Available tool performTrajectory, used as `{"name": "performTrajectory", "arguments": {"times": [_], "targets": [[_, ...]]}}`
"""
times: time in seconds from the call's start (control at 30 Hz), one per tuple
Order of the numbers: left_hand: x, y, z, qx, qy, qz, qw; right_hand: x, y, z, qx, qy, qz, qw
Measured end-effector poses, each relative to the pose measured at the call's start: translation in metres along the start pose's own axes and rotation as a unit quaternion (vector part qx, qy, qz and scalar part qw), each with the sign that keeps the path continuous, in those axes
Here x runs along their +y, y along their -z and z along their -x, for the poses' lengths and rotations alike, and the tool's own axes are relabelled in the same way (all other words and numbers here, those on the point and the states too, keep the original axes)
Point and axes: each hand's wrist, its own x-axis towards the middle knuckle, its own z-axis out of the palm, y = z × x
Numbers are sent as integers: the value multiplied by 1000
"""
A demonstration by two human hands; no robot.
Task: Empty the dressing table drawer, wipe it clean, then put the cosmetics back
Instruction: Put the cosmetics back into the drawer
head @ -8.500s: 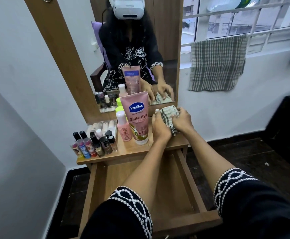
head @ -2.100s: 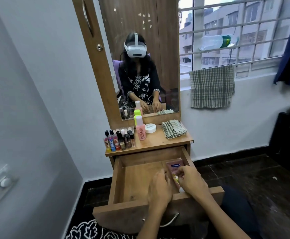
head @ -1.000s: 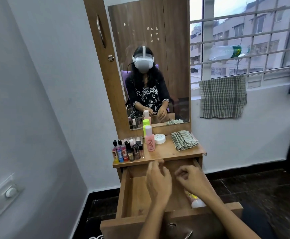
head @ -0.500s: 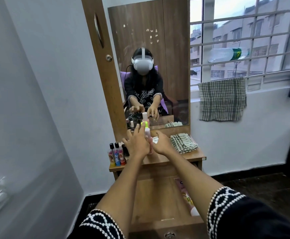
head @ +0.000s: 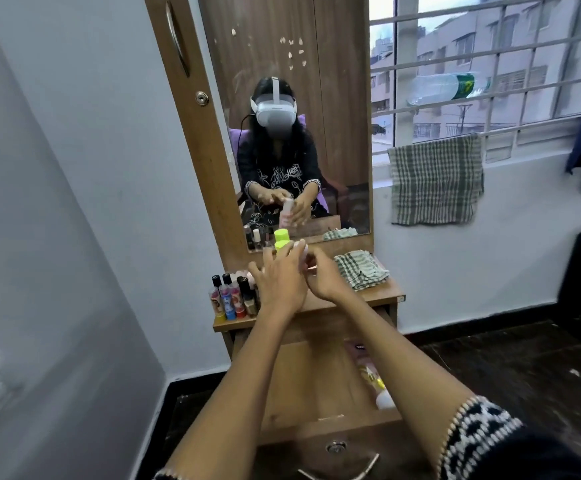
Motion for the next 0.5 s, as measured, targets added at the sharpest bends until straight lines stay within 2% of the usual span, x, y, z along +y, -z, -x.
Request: {"name": "performTrajectory", "arguments": {"times": [0.07,0.2,0.33,0.5], "targets": [[3,8,8,31,-35,19,999,-1,9,16,19,31,-71,997],[10,-9,60,-94,-103,51,989,28,12,75,-7,24,-137,990],[7,-35,91,-167,-78,-10,983,54,7,100,-56,-28,-130,990],[2,-53,92,-273,-11,12,962,66,2,96,-131,-110,-43,984]]}}
